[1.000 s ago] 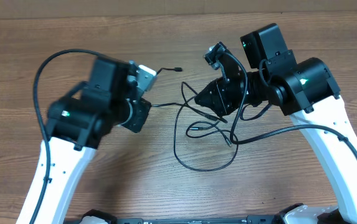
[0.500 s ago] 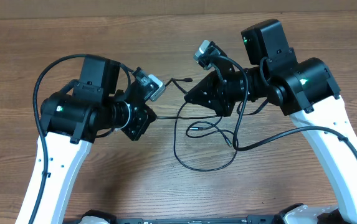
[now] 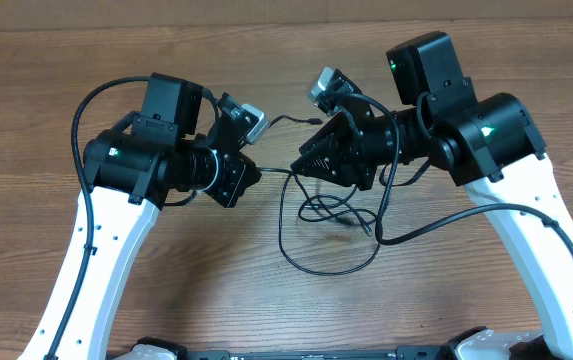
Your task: Untangle cables
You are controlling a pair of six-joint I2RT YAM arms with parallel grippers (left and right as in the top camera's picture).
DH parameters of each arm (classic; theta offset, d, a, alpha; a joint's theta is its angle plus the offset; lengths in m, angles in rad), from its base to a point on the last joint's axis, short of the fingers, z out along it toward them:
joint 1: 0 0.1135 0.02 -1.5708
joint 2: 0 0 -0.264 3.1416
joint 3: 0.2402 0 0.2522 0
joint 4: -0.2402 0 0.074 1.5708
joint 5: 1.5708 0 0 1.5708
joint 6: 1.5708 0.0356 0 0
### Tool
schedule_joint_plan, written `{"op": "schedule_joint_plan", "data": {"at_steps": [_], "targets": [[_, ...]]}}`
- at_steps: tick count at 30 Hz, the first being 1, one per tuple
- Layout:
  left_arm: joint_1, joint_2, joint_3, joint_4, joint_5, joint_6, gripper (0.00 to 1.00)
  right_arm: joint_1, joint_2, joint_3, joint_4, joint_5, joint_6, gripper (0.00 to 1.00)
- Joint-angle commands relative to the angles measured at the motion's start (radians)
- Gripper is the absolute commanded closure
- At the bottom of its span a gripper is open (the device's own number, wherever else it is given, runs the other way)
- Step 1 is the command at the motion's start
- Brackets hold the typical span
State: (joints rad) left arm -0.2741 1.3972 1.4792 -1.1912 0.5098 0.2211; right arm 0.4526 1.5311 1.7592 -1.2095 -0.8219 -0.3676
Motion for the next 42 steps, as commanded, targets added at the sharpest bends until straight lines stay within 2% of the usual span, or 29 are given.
{"op": "schedule_joint_plan", "data": {"at_steps": [1, 6, 11, 15, 21, 26, 31, 33, 36, 42], "targets": [[0.005, 0.0, 0.013, 0.024, 0.142, -0.042, 0.96, 0.025, 0.006, -0.005, 0.013, 0.037, -0.007, 0.69], [0.005, 0.0, 0.013, 0.022, 0.161, -0.042, 0.96, 0.061, 0.01, -0.005, 0.034, 0.119, -0.003, 0.63], [0.019, -0.001, 0.013, 0.022, 0.153, -0.043, 0.96, 0.098, 0.023, -0.006, 0.033, 0.272, 0.0, 0.65], [0.066, -0.003, 0.018, 0.025, 0.183, -0.043, 0.96, 0.104, 0.038, -0.006, 0.034, 0.277, 0.0, 0.66], [0.184, -0.028, 0.018, 0.025, 0.343, -0.042, 0.96, 0.104, 0.087, -0.006, 0.036, 0.313, 0.0, 0.77], [0.253, -0.047, 0.018, 0.008, 0.464, 0.0, 0.96, 0.103, 0.154, -0.006, 0.054, 0.321, 0.0, 0.76], [0.286, -0.069, 0.018, -0.016, 0.512, 0.034, 0.96, 0.103, 0.239, -0.006, 0.083, 0.332, 0.0, 0.76], [0.293, -0.078, 0.018, -0.015, 0.511, 0.035, 0.96, 0.103, 0.274, -0.006, 0.087, 0.332, 0.0, 0.77], [0.306, -0.086, 0.018, -0.015, 0.475, 0.053, 0.96, 0.101, 0.302, -0.006, 0.092, 0.332, 0.002, 0.95], [0.307, -0.082, 0.015, -0.044, 0.232, 0.042, 0.95, 0.05, 0.292, 0.039, 0.153, 0.467, 0.167, 0.96]]}}
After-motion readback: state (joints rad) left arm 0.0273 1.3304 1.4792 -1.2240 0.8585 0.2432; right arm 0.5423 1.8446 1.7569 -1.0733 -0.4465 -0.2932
